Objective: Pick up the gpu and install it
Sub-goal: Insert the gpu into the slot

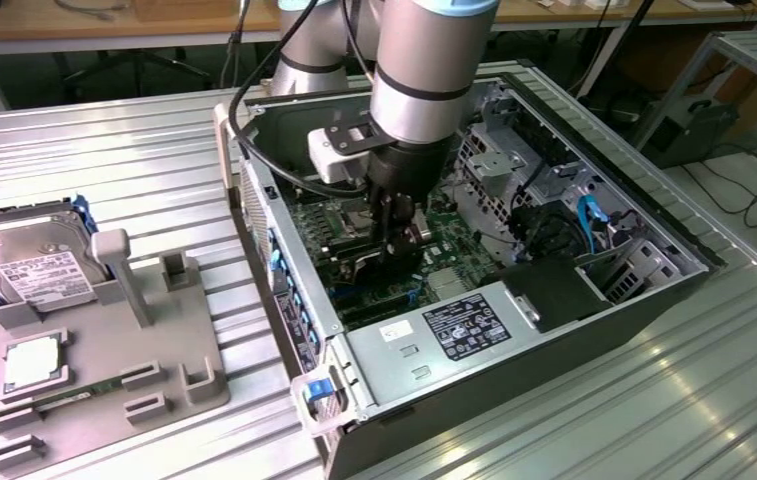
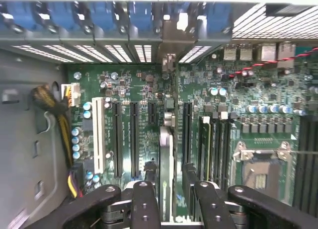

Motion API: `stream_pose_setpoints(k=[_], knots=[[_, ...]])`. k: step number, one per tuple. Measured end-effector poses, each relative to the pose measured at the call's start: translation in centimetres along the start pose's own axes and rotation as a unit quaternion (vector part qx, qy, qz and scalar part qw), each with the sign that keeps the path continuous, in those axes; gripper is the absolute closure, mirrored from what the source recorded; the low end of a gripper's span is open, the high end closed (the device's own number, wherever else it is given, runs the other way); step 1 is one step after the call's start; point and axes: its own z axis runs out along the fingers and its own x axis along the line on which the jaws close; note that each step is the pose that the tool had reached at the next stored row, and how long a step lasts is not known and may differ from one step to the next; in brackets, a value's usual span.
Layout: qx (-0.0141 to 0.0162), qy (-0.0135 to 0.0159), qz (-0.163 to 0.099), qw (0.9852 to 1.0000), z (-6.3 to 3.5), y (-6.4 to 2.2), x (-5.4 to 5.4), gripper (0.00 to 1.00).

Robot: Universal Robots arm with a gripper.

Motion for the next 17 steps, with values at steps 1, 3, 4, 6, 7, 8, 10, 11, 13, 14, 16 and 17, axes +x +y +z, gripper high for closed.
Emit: stream_pose_setpoints(k=[1, 3, 4, 6, 7, 8, 10, 11, 13, 14, 16, 17], knots=[[0.0003, 0.0, 0.0, 1.0, -0.04, 0.0, 0.0, 0.65], [0.0003, 0.0, 0.0, 1.0, -0.04, -0.01, -0.01, 0.66], [0.0003, 0.0, 0.0, 1.0, -0.04, 0.0, -0.01, 0.66], [0.0003, 0.0, 0.0, 1.0, -0.04, 0.0, 0.0, 0.8], [0.0003, 0.0, 0.0, 1.0, -0.04, 0.0, 0.0, 0.8], [0.0003, 0.0, 0.0, 1.0, -0.04, 0.0, 0.0, 0.85], [0.0003, 0.0, 0.0, 1.0, -0.05, 0.0, 0.0, 0.89], [0.0003, 0.0, 0.0, 1.0, -0.05, 0.0, 0.0, 0.89], [0.0003, 0.0, 0.0, 1.0, -0.04, 0.0, 0.0, 0.89], [0.0003, 0.0, 0.0, 1.0, -0.04, 0.0, 0.0, 0.89], [0.0003, 0.0, 0.0, 1.0, -0.04, 0.0, 0.0, 0.89], [0.0003, 0.0, 0.0, 1.0, -0.04, 0.0, 0.0, 0.89]])
